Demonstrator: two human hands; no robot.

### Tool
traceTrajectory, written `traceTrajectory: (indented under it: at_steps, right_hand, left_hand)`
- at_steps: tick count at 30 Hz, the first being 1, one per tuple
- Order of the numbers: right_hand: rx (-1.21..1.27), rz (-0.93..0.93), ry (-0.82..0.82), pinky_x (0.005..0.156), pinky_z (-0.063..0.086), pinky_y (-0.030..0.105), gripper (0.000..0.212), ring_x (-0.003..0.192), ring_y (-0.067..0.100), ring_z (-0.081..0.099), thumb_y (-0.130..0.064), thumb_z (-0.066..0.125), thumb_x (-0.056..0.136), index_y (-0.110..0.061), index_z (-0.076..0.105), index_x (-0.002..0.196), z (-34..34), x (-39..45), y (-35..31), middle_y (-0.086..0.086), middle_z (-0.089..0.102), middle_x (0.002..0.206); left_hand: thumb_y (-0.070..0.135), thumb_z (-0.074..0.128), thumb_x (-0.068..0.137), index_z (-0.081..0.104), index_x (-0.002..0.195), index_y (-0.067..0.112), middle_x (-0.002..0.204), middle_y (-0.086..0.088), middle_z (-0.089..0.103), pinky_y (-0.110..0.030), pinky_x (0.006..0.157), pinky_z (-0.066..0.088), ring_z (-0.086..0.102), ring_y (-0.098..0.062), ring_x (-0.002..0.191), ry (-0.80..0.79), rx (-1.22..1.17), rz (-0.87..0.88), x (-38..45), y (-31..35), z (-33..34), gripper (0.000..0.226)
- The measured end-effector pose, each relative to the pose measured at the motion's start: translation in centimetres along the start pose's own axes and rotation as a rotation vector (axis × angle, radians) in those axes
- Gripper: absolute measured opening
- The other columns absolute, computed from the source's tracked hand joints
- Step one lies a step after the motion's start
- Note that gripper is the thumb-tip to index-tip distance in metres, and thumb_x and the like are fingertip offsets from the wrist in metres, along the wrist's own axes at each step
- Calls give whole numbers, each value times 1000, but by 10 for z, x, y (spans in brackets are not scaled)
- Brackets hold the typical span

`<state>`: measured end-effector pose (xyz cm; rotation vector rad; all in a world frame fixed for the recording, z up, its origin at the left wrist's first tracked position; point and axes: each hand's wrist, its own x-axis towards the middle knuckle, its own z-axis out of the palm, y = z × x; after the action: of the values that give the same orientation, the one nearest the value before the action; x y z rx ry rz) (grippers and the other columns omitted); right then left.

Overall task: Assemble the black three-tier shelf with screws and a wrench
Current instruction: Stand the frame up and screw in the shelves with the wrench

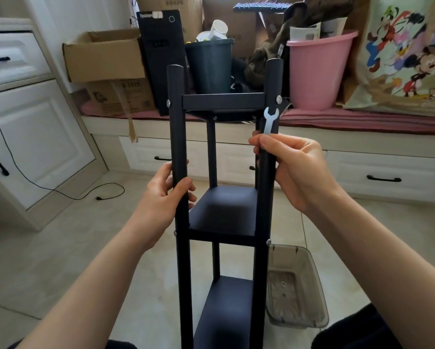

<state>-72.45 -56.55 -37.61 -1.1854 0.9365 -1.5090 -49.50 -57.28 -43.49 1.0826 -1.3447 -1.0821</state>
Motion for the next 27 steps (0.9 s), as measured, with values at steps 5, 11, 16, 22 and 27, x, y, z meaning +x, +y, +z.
traceTrajectory:
  at_steps: [5, 11, 16, 22, 27]
  right_hand:
    - [-16, 14, -35, 84, 53, 37, 14, 90, 15, 62, -11, 65, 91, -10, 78, 85, 2, -2, 1, 3, 74, 97]
    - [-42, -13, -132, 84, 60, 39, 15, 102, 25, 68, -11, 65, 92, -11, 79, 86, 11, -6, 1, 13, 72, 108]
    - [-35, 5, -126, 90, 58, 46, 13, 107, 26, 67, -11, 65, 91, -12, 79, 90, 21, -5, 2, 13, 72, 109]
    - [-23, 5, -181, 83, 61, 39, 14, 106, 25, 68, -11, 65, 92, -8, 78, 95, 30, -2, 5, 15, 73, 104]
    - [-102, -51, -244, 92, 56, 31, 15, 106, 18, 69, -15, 63, 94, -10, 77, 98, 32, 0, 7, 8, 75, 105]
  left_hand:
    - [19, 55, 103, 60, 115, 40, 90, -3, 64, -27, 74, 60, 66, -10, 75, 62, 40, -18, 0, 0, -2, 24]
    - [18, 60, 100, 52, 126, 39, 111, 10, 61, -25, 81, 54, 65, -6, 96, 278, 294, 59, -1, 11, -5, 34]
    - [16, 68, 95, 54, 131, 33, 123, 9, 59, -15, 94, 46, 57, 0, 112, 466, 290, 342, -16, 22, 5, 42]
    - [24, 68, 93, 64, 116, 27, 106, 13, 73, -14, 82, 53, 68, 0, 102, 19, 18, 59, -32, 17, 48, 23]
    - [28, 62, 98, 61, 112, 24, 97, 2, 75, -15, 71, 56, 74, -8, 88, -1, -37, 2, -33, 15, 60, 14]
